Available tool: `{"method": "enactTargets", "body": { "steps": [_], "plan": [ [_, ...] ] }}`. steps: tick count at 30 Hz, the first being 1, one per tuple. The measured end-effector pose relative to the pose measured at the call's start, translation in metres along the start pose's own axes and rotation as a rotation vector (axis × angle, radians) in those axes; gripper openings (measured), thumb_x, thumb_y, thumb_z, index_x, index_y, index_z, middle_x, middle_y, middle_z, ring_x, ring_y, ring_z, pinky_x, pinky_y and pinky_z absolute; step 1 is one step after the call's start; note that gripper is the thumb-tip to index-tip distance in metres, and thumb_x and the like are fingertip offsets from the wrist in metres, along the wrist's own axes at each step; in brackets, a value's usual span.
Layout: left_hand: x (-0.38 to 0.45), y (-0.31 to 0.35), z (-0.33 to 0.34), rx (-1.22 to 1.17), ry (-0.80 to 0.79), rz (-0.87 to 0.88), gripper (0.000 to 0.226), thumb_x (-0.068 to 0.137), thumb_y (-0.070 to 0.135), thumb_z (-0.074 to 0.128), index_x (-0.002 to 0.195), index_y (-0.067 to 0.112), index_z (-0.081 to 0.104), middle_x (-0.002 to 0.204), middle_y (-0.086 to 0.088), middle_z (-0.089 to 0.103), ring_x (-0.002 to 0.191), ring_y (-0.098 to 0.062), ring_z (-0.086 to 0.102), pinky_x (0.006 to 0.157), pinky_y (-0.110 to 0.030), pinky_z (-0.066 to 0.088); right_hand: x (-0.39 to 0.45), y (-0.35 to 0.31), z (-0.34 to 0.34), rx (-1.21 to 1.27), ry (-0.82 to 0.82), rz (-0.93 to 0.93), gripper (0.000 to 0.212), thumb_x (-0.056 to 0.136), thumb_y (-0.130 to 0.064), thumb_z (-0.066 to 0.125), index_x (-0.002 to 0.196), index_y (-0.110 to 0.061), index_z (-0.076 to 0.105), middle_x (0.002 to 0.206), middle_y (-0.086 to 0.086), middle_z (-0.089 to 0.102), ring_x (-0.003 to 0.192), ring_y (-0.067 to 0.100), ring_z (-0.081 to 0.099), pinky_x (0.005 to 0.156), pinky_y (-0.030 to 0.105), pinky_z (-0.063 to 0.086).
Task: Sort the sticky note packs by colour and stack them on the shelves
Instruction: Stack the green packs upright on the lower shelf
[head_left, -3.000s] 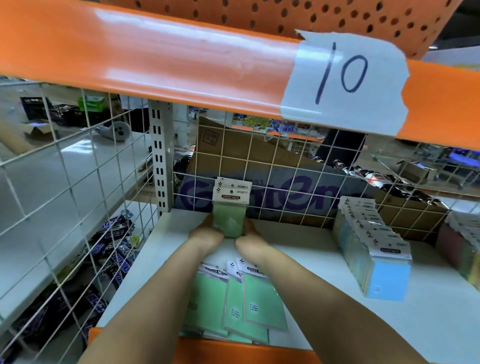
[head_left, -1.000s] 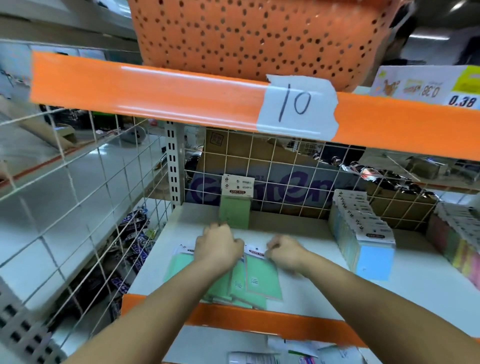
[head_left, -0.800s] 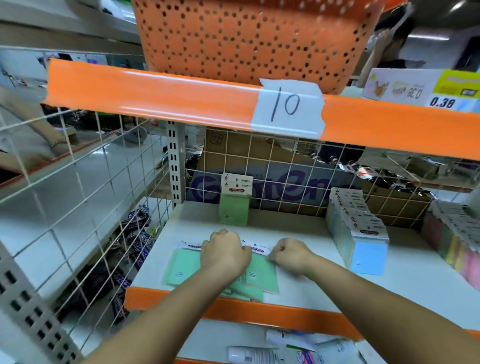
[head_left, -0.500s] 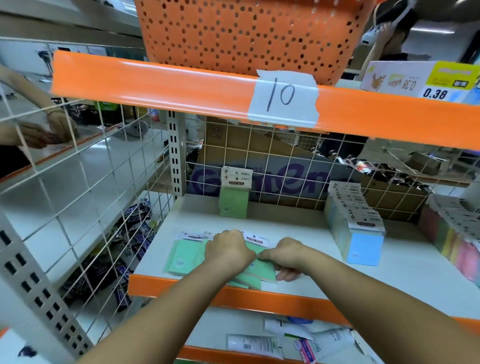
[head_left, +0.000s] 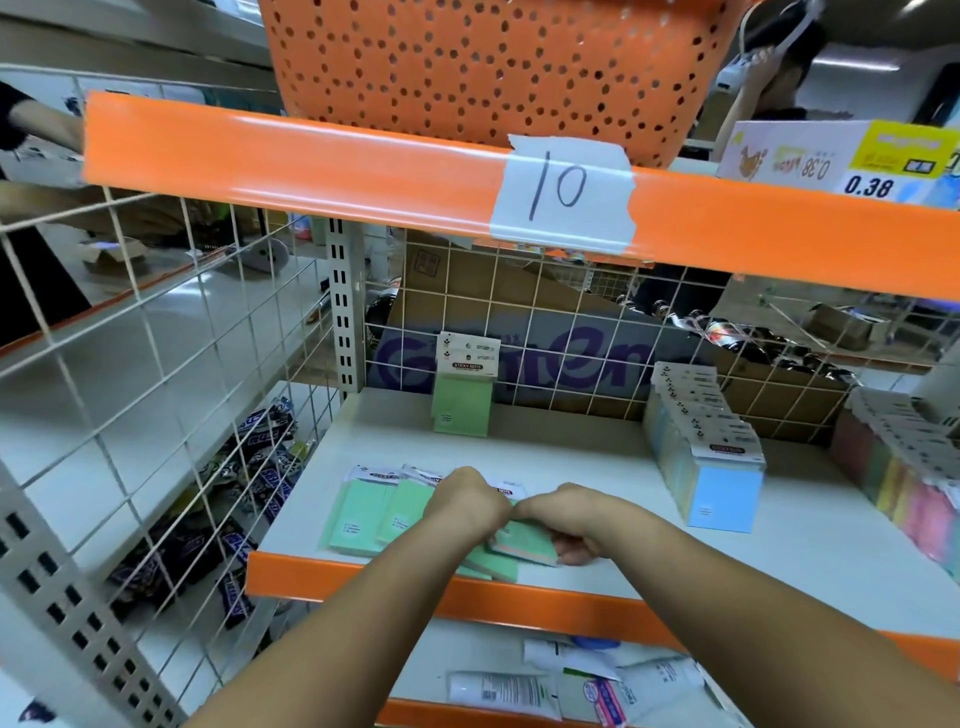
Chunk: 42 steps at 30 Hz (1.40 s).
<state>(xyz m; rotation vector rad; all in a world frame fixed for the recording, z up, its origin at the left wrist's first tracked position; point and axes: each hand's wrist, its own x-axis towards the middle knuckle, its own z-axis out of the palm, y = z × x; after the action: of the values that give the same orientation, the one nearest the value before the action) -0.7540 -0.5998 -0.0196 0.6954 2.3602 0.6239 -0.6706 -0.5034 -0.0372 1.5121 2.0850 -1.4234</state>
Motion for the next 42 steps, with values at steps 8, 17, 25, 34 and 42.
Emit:
{"method": "enactTargets", "body": {
  "steps": [8,17,25,34,42],
  "plan": [
    [0.020,0.002,0.000,-0.199,0.107,0.062,0.044,0.088,0.012,0.059,0.126,0.005,0.039,0.122,-0.016,0.053,0.108,-0.032,0.056,0.072,-0.032,0.043,0.011,-0.016,-0.014,0.106,0.011,-0.110,0.020,0.091,-0.026,0.063,0.085,-0.015,0.047,0.043,-0.006,0.052,0.032,0.005,0.049,0.041,0.014,0.042],
    [0.057,-0.006,-0.012,-0.204,0.235,0.106,0.058,0.085,0.006,0.043,0.140,0.022,0.033,0.122,-0.013,0.056,0.103,-0.033,0.057,0.076,-0.032,0.047,0.045,-0.047,-0.002,-0.118,0.332,-0.297,0.046,0.078,-0.018,0.071,0.120,-0.014,0.053,0.116,0.007,0.062,0.091,0.023,0.058,0.064,0.022,0.043],
    [0.094,-0.011,-0.023,-0.260,0.147,0.122,0.058,0.087,0.010,0.044,0.142,0.023,0.031,0.124,-0.012,0.058,0.104,-0.033,0.057,0.081,-0.030,0.047,0.084,-0.056,0.023,-0.170,0.495,-0.392,0.046,0.082,-0.009,0.061,0.126,-0.011,0.047,0.115,0.012,0.059,0.097,0.030,0.062,0.074,0.029,0.050],
    [0.122,-0.020,-0.019,-0.224,0.124,0.150,0.052,0.088,0.002,0.043,0.139,0.011,0.038,0.138,-0.014,0.045,0.122,-0.036,0.045,0.098,-0.031,0.043,0.109,-0.064,0.041,-0.090,0.560,-0.474,0.049,0.084,-0.014,0.063,0.127,-0.012,0.040,0.117,0.014,0.057,0.098,0.033,0.062,0.078,0.040,0.054],
    [0.145,-0.028,-0.028,-0.198,0.073,0.115,0.056,0.095,0.010,0.042,0.148,0.015,0.023,0.148,-0.016,0.034,0.131,-0.033,0.040,0.107,-0.033,0.036,0.125,-0.067,0.040,-0.127,0.561,-0.424,0.050,0.085,-0.016,0.066,0.128,-0.015,0.040,0.119,0.012,0.058,0.105,0.032,0.060,0.079,0.038,0.052]
  ]
}}
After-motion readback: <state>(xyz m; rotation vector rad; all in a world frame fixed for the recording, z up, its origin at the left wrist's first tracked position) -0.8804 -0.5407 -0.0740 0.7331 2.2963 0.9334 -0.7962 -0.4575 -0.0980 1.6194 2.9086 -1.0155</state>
